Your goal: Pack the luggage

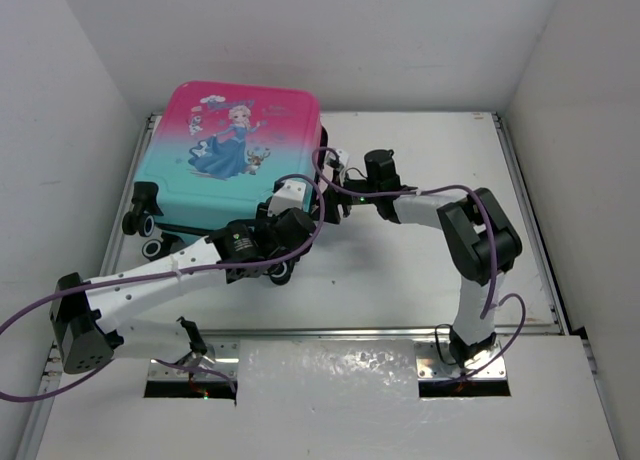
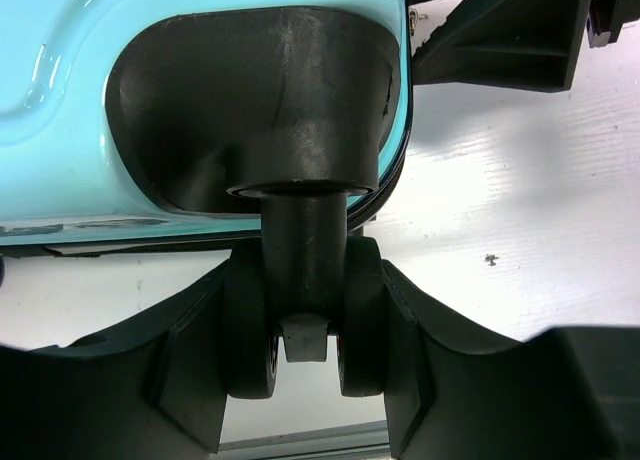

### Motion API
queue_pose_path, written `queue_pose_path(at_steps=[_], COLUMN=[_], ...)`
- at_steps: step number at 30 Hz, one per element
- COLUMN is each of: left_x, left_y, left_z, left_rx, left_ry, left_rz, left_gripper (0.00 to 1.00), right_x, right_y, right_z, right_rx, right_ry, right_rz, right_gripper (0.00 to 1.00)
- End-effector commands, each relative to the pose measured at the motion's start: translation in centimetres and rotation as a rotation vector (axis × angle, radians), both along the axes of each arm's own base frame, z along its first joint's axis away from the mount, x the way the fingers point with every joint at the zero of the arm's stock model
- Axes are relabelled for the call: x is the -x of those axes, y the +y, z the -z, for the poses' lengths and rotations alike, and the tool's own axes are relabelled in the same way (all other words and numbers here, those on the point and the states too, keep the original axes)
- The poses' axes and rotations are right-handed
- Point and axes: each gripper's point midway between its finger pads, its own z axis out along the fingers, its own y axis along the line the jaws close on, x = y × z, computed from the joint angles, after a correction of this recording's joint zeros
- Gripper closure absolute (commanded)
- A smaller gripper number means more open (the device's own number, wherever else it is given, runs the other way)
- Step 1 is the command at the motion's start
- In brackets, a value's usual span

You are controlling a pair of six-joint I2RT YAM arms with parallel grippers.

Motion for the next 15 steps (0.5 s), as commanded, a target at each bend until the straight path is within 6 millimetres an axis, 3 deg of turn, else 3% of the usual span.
queue_pose_path(at_steps=[1, 5, 15], left_x=[-2.9, -2.9, -3.0], left_y=[-0.3, -0.4, -0.6], left_z=[-4.3, -4.3, -4.5], left_rx=[0.115, 0.114, 0.120], left_ry=[-0.174, -0.172, -0.178], left_rz=[-0.076, -0.067, -0.061], left_gripper=[1.00, 1.00, 1.00], right_x=[1.2, 1.4, 1.1], right_y=[1.4, 0.8, 3.1], right_z=[-0.2, 0.1, -1.7], right_rx=[-0.029, -0.044, -0.148], right_ry=[-0.004, 0.000, 0.020], right_rz=[-0.073, -0.044, -0.118], right_gripper=[0.44, 0.44, 0.54])
